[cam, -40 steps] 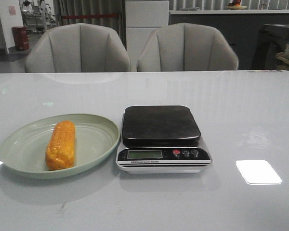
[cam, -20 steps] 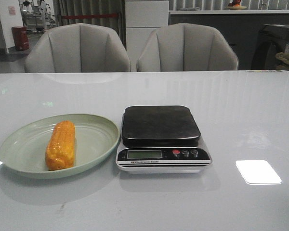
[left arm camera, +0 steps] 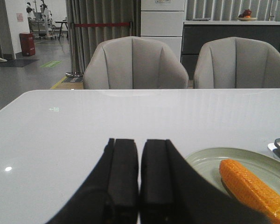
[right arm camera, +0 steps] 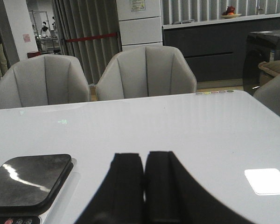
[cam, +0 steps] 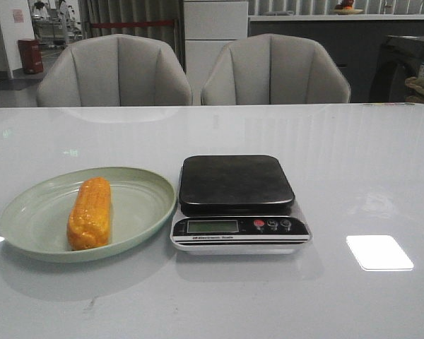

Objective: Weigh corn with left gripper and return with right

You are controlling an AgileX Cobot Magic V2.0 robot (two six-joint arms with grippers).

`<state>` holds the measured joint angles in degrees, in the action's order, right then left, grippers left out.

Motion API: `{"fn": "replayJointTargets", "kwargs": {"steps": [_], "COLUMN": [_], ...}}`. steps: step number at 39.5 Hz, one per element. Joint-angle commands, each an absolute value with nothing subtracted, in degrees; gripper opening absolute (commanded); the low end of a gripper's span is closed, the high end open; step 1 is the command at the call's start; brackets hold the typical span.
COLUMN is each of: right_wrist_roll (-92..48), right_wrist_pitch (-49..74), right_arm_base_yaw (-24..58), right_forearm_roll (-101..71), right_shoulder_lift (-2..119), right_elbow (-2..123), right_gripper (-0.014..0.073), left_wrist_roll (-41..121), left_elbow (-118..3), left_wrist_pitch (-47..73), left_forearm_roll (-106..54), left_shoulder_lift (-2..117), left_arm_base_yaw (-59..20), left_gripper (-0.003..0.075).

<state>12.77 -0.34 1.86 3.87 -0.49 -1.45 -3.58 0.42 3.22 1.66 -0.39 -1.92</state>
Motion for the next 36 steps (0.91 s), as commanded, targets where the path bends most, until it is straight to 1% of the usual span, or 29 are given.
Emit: {"fn": "replayJointTargets", "kwargs": {"steps": [1, 12, 36], "right_wrist_roll": [12.2, 9.8, 9.7], "right_wrist_pitch": [-3.4, -3.2, -3.2], "right_arm_base_yaw": [1.6, 1.6, 1.6], "right_forearm_roll": [4.4, 4.4, 4.4], "right_shoulder_lift": [-1.6, -1.6, -1.6], "right_elbow": [-2.1, -2.1, -2.1], "right_gripper": [0.0156, 0.0156, 0.0156], "left_wrist_roll": [-3.6, -3.6, -3.6], "left_elbow": [2.1, 2.1, 2.1], "left_wrist_pitch": [-1.5, -1.5, -1.5], "left_forearm_roll": [1.1, 1.1, 1.1], "left_shoulder_lift": [-1.5, -1.5, -1.5], "left_arm_base_yaw": [-2.0, -2.0, -2.0], "left_gripper": [0.0114, 0.0114, 0.0114]}}
